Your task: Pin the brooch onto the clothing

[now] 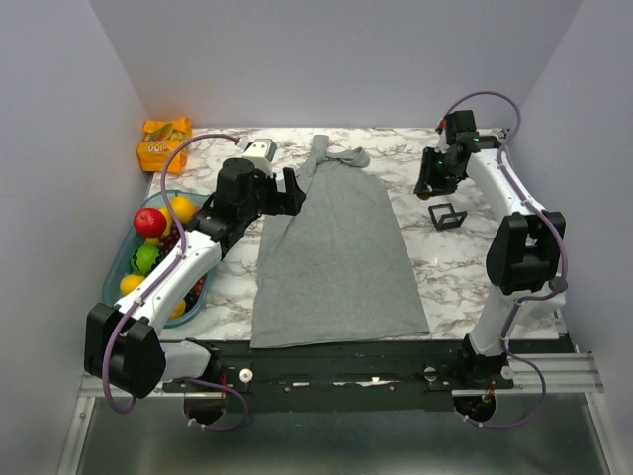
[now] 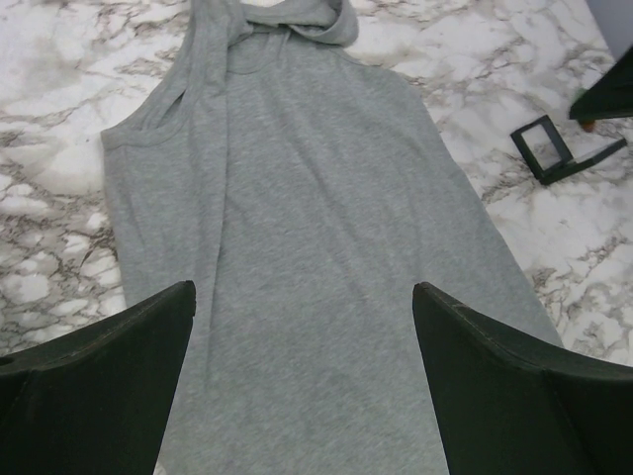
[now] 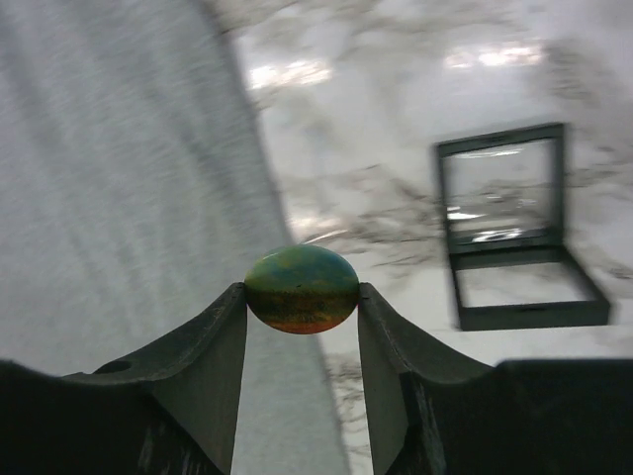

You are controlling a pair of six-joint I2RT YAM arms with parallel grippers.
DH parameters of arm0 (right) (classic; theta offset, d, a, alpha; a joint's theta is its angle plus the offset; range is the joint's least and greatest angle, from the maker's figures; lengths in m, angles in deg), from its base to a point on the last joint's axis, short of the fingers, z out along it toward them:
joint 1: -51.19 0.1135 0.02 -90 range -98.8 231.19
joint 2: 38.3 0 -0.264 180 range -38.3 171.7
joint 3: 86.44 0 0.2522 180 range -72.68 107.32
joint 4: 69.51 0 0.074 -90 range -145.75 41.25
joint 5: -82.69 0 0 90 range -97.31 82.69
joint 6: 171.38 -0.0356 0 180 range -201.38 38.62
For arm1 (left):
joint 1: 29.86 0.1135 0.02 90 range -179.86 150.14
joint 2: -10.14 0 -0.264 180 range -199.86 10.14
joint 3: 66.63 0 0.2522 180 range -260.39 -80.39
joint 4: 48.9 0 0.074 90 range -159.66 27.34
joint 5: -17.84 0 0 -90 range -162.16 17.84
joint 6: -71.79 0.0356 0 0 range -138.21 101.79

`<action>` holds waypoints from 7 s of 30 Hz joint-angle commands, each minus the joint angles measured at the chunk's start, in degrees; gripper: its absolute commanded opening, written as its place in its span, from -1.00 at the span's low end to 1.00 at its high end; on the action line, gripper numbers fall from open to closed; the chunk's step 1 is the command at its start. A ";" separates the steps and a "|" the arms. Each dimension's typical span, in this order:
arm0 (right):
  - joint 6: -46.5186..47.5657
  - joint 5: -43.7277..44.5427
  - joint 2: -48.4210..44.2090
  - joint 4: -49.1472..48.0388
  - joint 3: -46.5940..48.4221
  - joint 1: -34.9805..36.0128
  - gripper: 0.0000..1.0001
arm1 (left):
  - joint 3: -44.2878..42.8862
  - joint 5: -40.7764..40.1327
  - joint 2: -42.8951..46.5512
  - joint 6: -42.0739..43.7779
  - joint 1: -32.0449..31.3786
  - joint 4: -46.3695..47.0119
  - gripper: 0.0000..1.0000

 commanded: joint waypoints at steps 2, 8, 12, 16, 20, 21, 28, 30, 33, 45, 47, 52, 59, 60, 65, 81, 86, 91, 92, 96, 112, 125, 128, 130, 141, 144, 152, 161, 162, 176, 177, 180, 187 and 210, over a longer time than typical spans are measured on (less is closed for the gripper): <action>-2.29 -13.88 -3.98 -1.05 -1.43 8.34 -0.32 | 1.68 15.93 3.38 5.96 0.15 6.38 0.98; -4.31 -26.18 -5.47 -4.20 -4.94 14.58 -0.34 | 6.15 27.28 4.79 10.53 -0.72 13.05 0.98; -5.10 -35.05 -8.80 -7.02 -8.45 16.60 -0.34 | 8.70 38.87 5.22 14.67 -1.08 16.83 0.98; -5.20 -42.62 -12.40 -8.17 -12.67 17.57 -0.35 | 12.31 47.59 7.42 12.66 -1.08 24.21 0.98; -4.58 -49.21 -15.14 -7.29 -15.13 17.57 -0.35 | 14.60 50.32 8.92 11.60 -1.08 28.88 0.98; -4.49 -50.44 -15.58 -6.94 -15.40 17.57 -0.35 | 14.60 51.45 8.83 11.33 -1.08 29.06 0.98; -4.14 -56.42 -20.15 -4.04 -17.60 17.75 -0.35 | 18.90 51.82 9.36 -0.77 -1.17 45.64 0.98; -4.49 -57.92 -20.94 -3.86 -18.30 17.92 -0.35 | 20.57 51.99 8.49 -4.38 -1.87 54.00 0.97; -3.53 -60.12 -20.95 -1.32 -18.04 18.63 -0.35 | 21.36 52.87 6.64 -10.62 -3.19 61.47 0.98; -5.10 -64.78 -22.00 0.27 -15.85 21.61 -0.35 | 20.93 56.12 3.29 -16.36 -5.03 68.18 0.93; -4.76 -65.39 -22.09 1.23 -15.32 22.05 -0.35 | 20.58 56.82 3.29 -16.18 -5.30 67.12 0.90; -5.54 -66.10 -22.97 1.24 -14.44 22.67 -0.35 | 19.35 57.53 3.82 -12.14 -5.74 60.88 0.78; -6.60 -66.63 -23.32 0.36 -14.35 23.11 -0.35 | 18.99 57.88 3.65 -12.57 -6.97 60.44 0.40; -6.60 -66.63 -23.23 0.27 -14.35 23.20 -0.35 | 18.99 57.79 3.56 -12.57 -7.06 60.44 0.37; -7.74 -66.71 -23.32 -0.87 -14.79 23.72 -0.35 | 18.90 57.53 3.38 -13.01 -7.67 61.05 0.23; -8.80 -67.15 -22.61 -2.63 -15.14 24.25 -0.35 | 18.73 57.97 2.77 -15.74 -9.08 63.42 -0.58; -8.36 -66.80 -22.53 -2.72 -15.67 24.25 -0.35 | 18.73 57.88 2.68 -16.27 -9.43 63.86 -1.00; -8.01 -65.84 -22.53 -3.68 -16.89 24.25 -0.35 | 18.64 57.79 2.33 -17.67 -9.43 64.56 -1.00; -8.09 -65.23 -22.61 -4.55 -17.16 24.25 -0.35 | 18.73 57.62 2.33 -18.02 -9.43 65.26 -1.00; -9.15 -64.34 -22.70 -7.81 -19.09 24.25 -0.25 | 18.91 55.51 1.71 -20.04 -9.43 66.68 -1.00; -8.00 -44.41 -32.36 -22.48 -26.63 19.16 0.44 | 8.80 34.08 2.68 -0.62 -8.55 21.95 -1.00; -14.06 -27.88 -51.26 -45.68 -46.59 19.24 0.45 | 5.19 31.60 3.12 0.43 -8.55 13.33 -1.00; -15.21 -27.25 -52.06 -48.67 -49.76 19.85 0.44 | 5.46 32.92 3.03 -1.06 -8.64 14.55 -1.00; -15.30 -25.76 -51.97 -50.88 -50.30 20.56 0.43 | 5.37 33.53 2.85 -1.32 -8.55 14.47 -1.00; -16.27 -25.67 -47.58 -55.45 -49.24 23.28 0.27 | 5.46 34.59 2.59 -1.76 -8.64 15.17 -1.00; -15.74 -25.32 -46.79 -54.84 -48.80 23.73 0.24 | 5.54 34.68 2.77 -1.68 -8.64 15.35 -1.00; -15.30 -25.23 -45.82 -54.57 -48.28 24.34 0.01 | 5.63 34.94 2.85 -1.76 -8.64 15.61 -1.00; -14.78 -25.05 -44.32 -54.22 -47.13 24.69 -0.15 | 5.72 35.12 2.68 -1.76 -8.64 15.70 -1.00; -14.77 -24.97 -44.24 -54.22 -47.05 24.78 -0.16 | 5.72 35.20 2.68 -1.76 -8.64 15.79 -1.00; -14.51 -24.18 -42.57 -53.96 -46.61 25.31 -0.39 | 5.81 35.64 2.42 -2.03 -8.82 16.23 -1.00; -14.42 -23.74 -42.48 -53.87 -46.61 25.48 -0.41 | 5.90 35.73 2.50 -2.11 -8.90 16.32 -1.00; -14.16 -22.86 -42.04 -53.61 -46.43 25.66 -0.45 | 5.90 35.82 2.50 -2.11 -9.08 16.49 -1.00; -12.93 -20.31 -40.28 -51.15 -44.94 26.71 -0.53 | 5.98 36.17 2.33 -1.94 -9.43 16.58 -1.00; -9.41 -18.29 -38.52 -45.17 -43.27 29.09 -0.56 | 5.28 34.50 0.92 -0.89 -9.69 14.47 -1.00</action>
